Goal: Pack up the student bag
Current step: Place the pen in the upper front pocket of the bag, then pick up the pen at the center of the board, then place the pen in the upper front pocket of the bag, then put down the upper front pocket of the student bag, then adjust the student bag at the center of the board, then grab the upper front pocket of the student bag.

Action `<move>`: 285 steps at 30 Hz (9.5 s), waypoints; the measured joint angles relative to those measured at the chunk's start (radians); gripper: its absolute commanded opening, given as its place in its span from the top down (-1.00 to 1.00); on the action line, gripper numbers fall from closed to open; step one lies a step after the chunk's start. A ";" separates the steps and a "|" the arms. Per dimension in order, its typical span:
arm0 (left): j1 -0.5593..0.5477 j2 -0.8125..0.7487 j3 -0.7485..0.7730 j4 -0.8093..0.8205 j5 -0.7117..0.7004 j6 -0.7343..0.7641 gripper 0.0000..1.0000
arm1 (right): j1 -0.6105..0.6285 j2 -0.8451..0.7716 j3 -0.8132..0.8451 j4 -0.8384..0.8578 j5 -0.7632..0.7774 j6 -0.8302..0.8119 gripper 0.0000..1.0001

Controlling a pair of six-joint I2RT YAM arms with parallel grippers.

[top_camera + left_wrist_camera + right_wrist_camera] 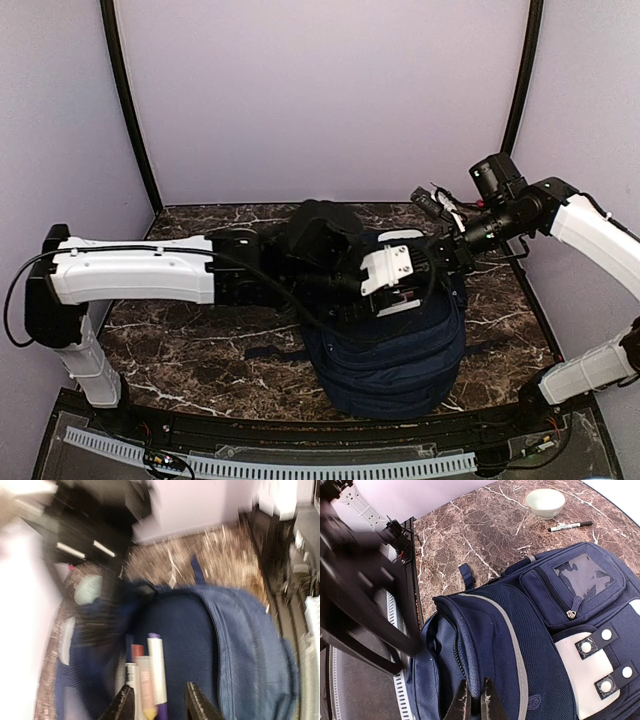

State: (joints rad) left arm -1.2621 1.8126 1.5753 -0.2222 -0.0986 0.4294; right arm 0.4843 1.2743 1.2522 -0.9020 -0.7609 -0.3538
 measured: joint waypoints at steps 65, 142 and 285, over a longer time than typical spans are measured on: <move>0.747 0.704 0.668 -0.441 -0.077 -0.616 0.12 | -0.007 -0.045 -0.080 0.049 -0.050 -0.016 1.00; 0.120 -0.201 -0.004 -0.282 0.212 -0.411 0.96 | -0.016 -0.026 -0.072 0.069 -0.048 0.029 1.00; 0.048 -0.111 -0.792 0.515 -0.036 -0.900 1.00 | 0.201 0.709 0.238 0.143 0.016 0.009 0.50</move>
State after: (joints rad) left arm -1.2140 1.7020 0.7830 0.2928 -0.1345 -0.4709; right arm 0.6849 1.9835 1.4906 -0.7593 -0.7452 -0.3450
